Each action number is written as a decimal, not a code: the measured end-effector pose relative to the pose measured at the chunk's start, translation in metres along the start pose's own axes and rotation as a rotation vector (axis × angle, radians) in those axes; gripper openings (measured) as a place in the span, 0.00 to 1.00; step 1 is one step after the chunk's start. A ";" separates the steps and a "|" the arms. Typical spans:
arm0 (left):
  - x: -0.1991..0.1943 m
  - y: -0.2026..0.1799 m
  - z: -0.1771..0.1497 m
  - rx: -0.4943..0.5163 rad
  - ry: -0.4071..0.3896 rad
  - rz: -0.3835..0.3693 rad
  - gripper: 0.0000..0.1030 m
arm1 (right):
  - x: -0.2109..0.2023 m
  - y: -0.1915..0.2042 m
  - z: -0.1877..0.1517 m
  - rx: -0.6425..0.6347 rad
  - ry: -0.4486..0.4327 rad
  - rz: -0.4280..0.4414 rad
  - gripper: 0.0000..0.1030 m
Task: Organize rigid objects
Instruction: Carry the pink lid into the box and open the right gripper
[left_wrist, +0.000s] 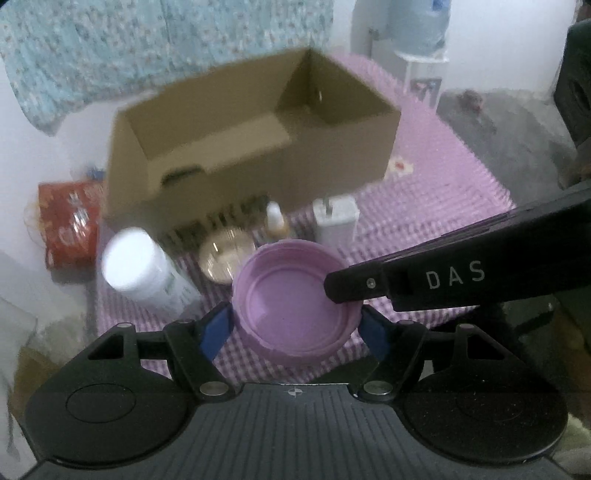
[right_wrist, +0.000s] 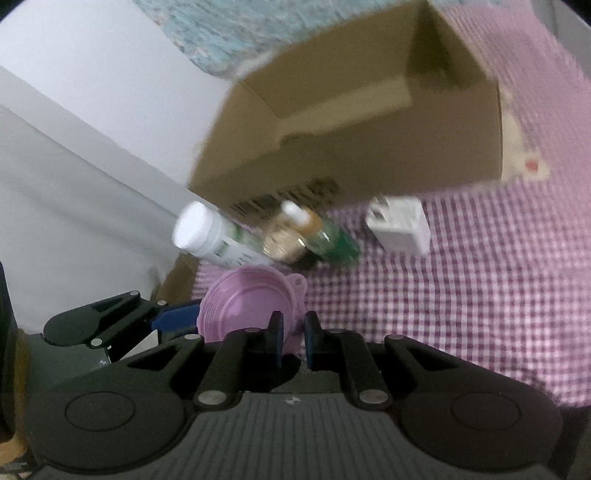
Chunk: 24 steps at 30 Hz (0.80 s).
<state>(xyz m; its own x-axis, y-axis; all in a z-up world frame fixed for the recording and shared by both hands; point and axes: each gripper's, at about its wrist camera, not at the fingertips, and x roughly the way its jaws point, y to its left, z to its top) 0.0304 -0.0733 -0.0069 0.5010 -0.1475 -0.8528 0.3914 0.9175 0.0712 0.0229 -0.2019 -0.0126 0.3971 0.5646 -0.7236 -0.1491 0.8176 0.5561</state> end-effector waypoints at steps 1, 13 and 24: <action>-0.007 0.001 0.004 0.001 -0.017 0.005 0.71 | -0.006 0.006 0.003 -0.009 -0.017 0.006 0.13; -0.024 0.039 0.097 -0.011 -0.117 0.049 0.71 | -0.033 0.041 0.107 -0.153 -0.121 0.070 0.15; 0.074 0.111 0.186 -0.117 0.148 0.011 0.71 | 0.068 0.000 0.239 -0.021 0.100 0.104 0.15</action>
<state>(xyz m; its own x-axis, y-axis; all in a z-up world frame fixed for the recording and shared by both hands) 0.2544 -0.0511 0.0335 0.3825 -0.0889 -0.9197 0.2895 0.9568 0.0279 0.2662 -0.1907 0.0354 0.2867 0.6542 -0.6999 -0.2043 0.7555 0.6225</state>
